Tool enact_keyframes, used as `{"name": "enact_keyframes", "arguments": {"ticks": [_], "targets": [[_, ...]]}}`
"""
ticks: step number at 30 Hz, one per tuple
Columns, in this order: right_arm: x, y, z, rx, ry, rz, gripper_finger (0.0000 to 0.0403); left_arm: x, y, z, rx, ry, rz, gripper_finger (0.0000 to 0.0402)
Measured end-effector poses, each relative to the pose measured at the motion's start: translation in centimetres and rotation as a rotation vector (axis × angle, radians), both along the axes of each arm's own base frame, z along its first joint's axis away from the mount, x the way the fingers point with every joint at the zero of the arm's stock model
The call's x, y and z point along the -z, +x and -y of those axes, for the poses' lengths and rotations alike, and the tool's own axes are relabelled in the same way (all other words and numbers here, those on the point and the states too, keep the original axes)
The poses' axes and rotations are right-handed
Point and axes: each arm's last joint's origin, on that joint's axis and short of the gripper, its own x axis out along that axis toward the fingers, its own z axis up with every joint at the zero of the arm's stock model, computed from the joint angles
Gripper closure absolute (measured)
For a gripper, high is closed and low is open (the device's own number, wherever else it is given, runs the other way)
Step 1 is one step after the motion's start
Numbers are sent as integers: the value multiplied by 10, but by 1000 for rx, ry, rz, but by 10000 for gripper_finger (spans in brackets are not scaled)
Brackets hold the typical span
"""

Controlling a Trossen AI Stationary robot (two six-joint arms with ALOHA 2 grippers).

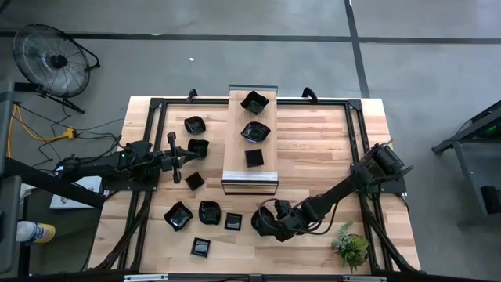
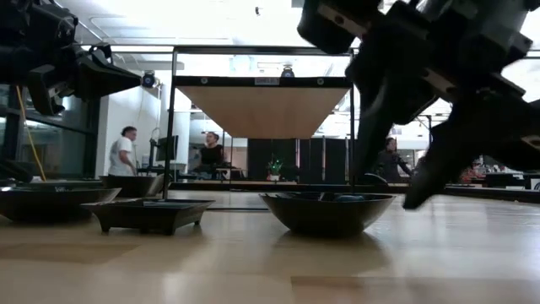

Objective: Pick & Place Mini shaped plates
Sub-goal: Stack the leaf-shaped plate on top of the stacked leaf-shaped plates on the shelf

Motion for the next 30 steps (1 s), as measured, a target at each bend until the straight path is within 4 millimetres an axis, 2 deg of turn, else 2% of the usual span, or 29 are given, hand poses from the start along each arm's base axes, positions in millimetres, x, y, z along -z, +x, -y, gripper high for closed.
{"name": "enact_keyframes", "arguments": {"ticks": [9, 30], "targets": [[6, 3, 4, 11, -21, -7, 260, 0, 0, 0, 0, 0, 0, 389], [8, 7, 17, 7, -60, -33, 323, 0, 0, 0, 0, 0, 0, 389]]}}
